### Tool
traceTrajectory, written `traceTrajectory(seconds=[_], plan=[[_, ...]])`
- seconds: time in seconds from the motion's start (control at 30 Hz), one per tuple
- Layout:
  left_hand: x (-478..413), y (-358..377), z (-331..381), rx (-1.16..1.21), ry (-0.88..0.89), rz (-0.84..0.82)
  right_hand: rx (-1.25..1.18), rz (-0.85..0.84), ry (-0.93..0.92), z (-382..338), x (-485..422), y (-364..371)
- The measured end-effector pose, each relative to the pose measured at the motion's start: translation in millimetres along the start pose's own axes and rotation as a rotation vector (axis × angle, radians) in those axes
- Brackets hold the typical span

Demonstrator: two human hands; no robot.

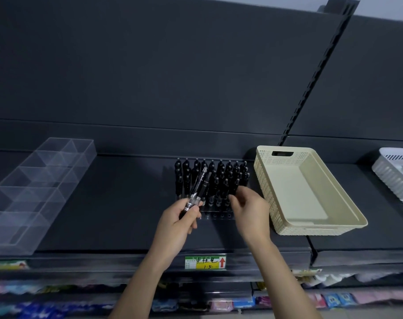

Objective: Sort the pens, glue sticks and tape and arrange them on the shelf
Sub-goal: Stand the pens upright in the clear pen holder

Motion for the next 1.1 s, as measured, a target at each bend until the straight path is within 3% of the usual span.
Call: traceTrajectory(seconds=[0.3, 0.43, 0.53, 0.63, 0.77, 0.9, 1.0, 1.1], plan=[[2, -1, 0, -0.016, 0.024, 0.000, 0.064, -0.053, -0.088, -5, -2, 9], [4, 3, 3, -0.014, 0.032, -0.034, 0.027, -0.038, -0.014, -1, 0, -4], [3, 11, 4, -0.041, 0.042, -0.083, -0.217, 0.008, 0.096, -3, 6, -19], [3, 27, 6, -0.080, 0.050, -0.170, -0.594, -0.093, 0.202, -13, 10, -15], [3, 45, 10, -0.127, 0.074, -0.231, -0.742, -0.141, 0.235, -15, 13, -13], [1, 37, 10, -0.178, 0.079, -0.145, -0.861, 0.021, 0.339, -2, 10, -33], [2, 27, 12, -0.249, 0.116, -0.050, -0.685, 0.197, 0.309, 19, -1, -54], [2, 26, 14, -0.254, 0.134, -0.026, -0.420, 0.265, 0.206, 17, -9, -66]])
Point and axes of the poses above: each hand's wrist, its own x-axis away from the middle knuckle, its own y-axis out of the palm, z = x × y, the point moved 8 cm from there along -x, towards the middle knuckle, and after that the axes turned 8 degrees about -y, right-handed, at the moved point
